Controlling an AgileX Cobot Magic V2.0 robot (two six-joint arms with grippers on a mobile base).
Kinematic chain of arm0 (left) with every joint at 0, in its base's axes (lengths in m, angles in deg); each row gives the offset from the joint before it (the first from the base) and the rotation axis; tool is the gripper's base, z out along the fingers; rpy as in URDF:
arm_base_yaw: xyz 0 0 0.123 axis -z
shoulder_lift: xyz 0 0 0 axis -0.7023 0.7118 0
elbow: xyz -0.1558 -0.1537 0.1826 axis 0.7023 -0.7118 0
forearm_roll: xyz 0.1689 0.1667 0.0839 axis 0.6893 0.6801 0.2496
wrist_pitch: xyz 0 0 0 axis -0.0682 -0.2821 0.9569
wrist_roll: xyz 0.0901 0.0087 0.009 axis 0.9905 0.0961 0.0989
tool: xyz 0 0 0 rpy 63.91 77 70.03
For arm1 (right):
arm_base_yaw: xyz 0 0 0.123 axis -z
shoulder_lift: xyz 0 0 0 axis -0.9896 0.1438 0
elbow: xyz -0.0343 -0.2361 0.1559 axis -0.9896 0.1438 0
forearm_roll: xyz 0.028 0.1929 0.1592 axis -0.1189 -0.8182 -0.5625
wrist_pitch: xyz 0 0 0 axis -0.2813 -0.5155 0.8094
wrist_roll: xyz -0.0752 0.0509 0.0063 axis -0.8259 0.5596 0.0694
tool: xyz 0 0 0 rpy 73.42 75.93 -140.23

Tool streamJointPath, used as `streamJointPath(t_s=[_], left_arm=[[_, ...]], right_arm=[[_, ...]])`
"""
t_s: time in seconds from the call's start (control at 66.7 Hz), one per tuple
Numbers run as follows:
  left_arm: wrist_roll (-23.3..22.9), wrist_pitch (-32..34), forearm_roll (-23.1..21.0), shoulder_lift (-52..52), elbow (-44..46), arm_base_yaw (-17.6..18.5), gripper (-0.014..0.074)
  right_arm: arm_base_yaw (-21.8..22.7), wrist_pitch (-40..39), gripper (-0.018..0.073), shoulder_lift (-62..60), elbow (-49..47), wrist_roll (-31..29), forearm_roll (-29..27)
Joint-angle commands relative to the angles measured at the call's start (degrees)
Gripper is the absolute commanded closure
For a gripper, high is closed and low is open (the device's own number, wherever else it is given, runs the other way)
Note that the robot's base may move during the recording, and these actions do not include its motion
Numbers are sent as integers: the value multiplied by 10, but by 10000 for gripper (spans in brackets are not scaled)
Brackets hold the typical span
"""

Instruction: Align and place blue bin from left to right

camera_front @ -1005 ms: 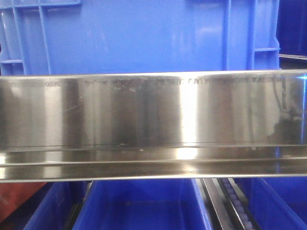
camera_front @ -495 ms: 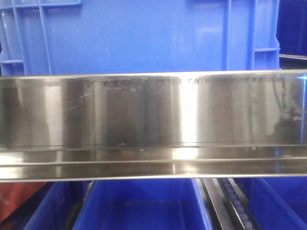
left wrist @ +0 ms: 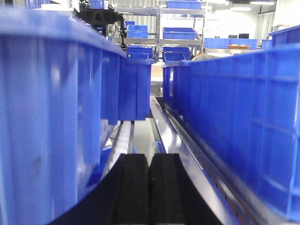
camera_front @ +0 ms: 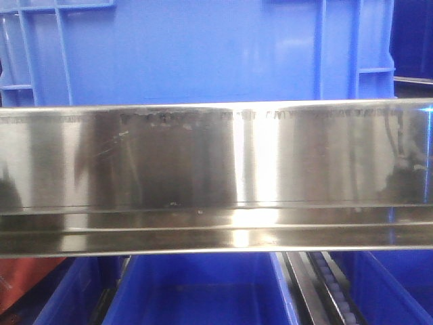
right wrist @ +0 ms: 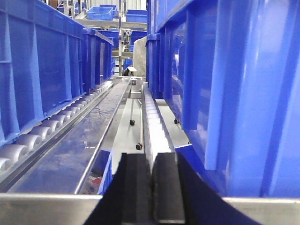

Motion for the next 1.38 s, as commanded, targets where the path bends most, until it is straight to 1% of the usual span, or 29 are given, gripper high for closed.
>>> streamJointPath(t_s=[0.0, 0.12, 0.24, 0.285, 0.36, 1.364], left_arm=[[3, 7, -13, -16, -19, -3, 707], [3, 19, -13, -25, -42, -3, 707], [3, 63, -13, -25, -54, -3, 707], [3, 43, -16, -25, -54, -3, 707], [3, 36, -17, -25, -54, -3, 707], [3, 37, -17, -25, -54, -3, 707]], right_arm=[[2, -6, 629, -2, 0, -4, 0], [2, -6, 629, -2, 0, -4, 0], [2, -6, 629, -2, 0, -4, 0], [2, -6, 629, -2, 0, -4, 0], [2, -6, 629, -2, 0, -4, 0], [2, -6, 629, -2, 0, -4, 0]])
